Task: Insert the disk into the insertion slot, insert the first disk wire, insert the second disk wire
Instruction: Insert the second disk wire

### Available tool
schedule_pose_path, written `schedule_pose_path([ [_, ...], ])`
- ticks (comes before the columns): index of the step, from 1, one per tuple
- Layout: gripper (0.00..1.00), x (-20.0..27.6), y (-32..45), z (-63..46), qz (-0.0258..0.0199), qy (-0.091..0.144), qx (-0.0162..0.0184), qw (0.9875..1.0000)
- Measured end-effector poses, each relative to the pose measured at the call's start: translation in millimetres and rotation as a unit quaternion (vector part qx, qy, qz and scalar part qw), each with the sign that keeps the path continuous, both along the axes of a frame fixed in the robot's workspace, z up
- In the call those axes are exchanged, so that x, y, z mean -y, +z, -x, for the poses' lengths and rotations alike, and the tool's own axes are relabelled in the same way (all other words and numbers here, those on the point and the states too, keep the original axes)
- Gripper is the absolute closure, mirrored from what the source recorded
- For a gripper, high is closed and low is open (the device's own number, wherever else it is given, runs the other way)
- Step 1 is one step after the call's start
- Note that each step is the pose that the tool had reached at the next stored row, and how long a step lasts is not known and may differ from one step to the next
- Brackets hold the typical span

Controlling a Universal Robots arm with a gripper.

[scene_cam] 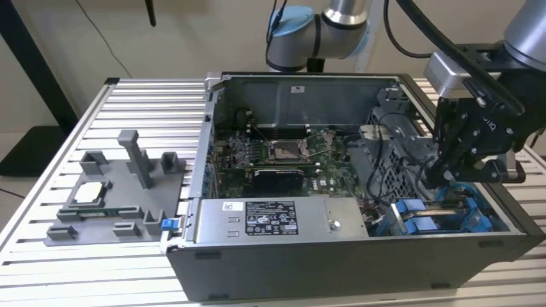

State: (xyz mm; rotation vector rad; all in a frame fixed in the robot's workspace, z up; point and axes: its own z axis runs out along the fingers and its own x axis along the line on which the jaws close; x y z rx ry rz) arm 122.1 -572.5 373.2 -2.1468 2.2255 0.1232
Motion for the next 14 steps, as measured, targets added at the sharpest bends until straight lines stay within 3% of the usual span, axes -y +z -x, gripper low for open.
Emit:
schedule_pose_path([
  [4, 1.0, 0.2, -0.2, 0.1, 0.0, 0.0, 0.0, 1.0],
  [6, 1.0, 1.4, -1.8, 0.0, -0.0022, 0.0, 0.001, 1.0],
  [10, 1.0, 4.0, -5.6, 0.0, -0.0103, -0.003, 0.0026, 0.9999],
  [14, 1.0, 6.6, -8.4, -0.2, -0.0242, -0.004, 0.0037, 0.9997],
])
